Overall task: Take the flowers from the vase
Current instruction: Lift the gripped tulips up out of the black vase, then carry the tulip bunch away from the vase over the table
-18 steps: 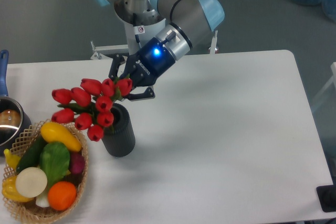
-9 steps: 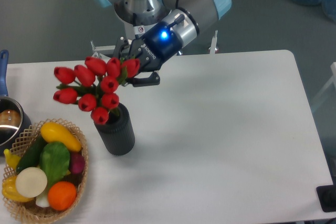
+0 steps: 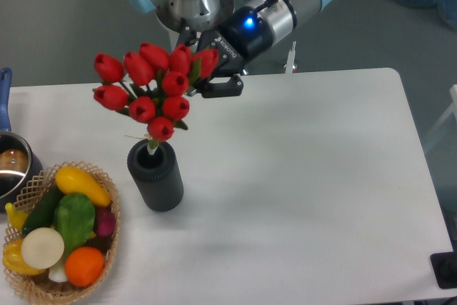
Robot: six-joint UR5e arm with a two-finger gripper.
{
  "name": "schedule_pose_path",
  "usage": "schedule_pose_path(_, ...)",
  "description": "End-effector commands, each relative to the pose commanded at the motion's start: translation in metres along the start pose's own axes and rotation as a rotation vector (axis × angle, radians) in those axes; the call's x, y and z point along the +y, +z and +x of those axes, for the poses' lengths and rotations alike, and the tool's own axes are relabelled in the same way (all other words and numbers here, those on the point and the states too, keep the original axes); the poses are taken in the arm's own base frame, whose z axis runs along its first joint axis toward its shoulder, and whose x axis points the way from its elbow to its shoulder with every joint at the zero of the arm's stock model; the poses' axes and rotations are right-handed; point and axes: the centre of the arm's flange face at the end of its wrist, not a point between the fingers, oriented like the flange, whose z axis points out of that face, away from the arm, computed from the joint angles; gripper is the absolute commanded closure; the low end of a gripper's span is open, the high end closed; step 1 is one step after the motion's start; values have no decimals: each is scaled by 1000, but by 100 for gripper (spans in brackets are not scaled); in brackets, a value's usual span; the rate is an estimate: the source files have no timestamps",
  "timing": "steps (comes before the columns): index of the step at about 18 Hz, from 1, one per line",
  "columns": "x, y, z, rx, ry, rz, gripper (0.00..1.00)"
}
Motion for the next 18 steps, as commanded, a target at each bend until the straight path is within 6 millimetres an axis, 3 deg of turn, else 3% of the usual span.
schedule_pose_path(3,-17,-8,-14,-42,78,-41,87)
schedule_pose_path(9,-22,-24,-50,-311,226,-465,87)
schedule_pose_path(13,-18,-34,-61,-377,209,-558,87)
schedule_pose_path(15,-10,-52,-69,-408,180,-565,87)
schedule_pose_path(18,2,-65,-83,-436,150,-597,90)
